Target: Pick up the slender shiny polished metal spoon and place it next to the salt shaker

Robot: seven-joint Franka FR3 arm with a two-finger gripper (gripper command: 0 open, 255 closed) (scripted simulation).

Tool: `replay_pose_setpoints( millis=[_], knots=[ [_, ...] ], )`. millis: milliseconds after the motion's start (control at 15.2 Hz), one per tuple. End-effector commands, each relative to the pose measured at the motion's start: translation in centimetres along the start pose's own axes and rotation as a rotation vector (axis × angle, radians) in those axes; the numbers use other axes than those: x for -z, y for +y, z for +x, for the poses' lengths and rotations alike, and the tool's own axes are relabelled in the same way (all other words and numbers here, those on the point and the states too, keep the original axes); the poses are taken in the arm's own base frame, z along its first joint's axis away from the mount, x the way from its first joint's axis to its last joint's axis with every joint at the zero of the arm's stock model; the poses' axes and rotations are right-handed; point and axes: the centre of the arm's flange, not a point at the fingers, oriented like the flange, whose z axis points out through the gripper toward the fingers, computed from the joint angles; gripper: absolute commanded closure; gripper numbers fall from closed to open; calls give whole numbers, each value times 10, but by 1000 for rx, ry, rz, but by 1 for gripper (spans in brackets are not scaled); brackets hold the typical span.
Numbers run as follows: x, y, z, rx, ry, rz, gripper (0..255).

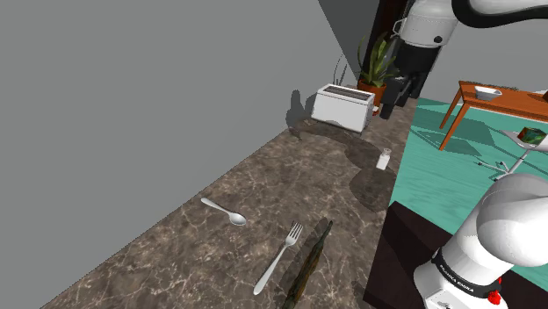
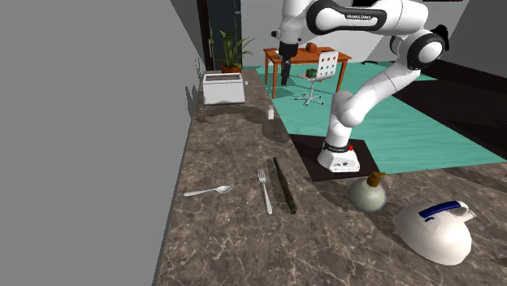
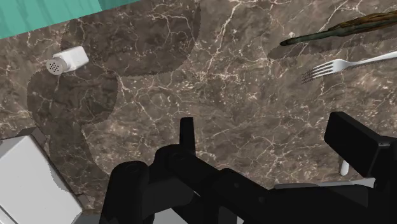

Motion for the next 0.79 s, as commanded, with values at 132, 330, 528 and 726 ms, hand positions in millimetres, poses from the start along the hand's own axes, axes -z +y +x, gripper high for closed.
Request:
replay_pose_setpoints(
  millis=[132,330,528,726],
  knots=[
    [-17,-15,11,0,8,10,0],
    [-42,-37,28,-1,19,25,0],
    [-67,-59,45,-1,30,41,0],
    [-91,-82,62,-1,42,56,0]
  ],
)
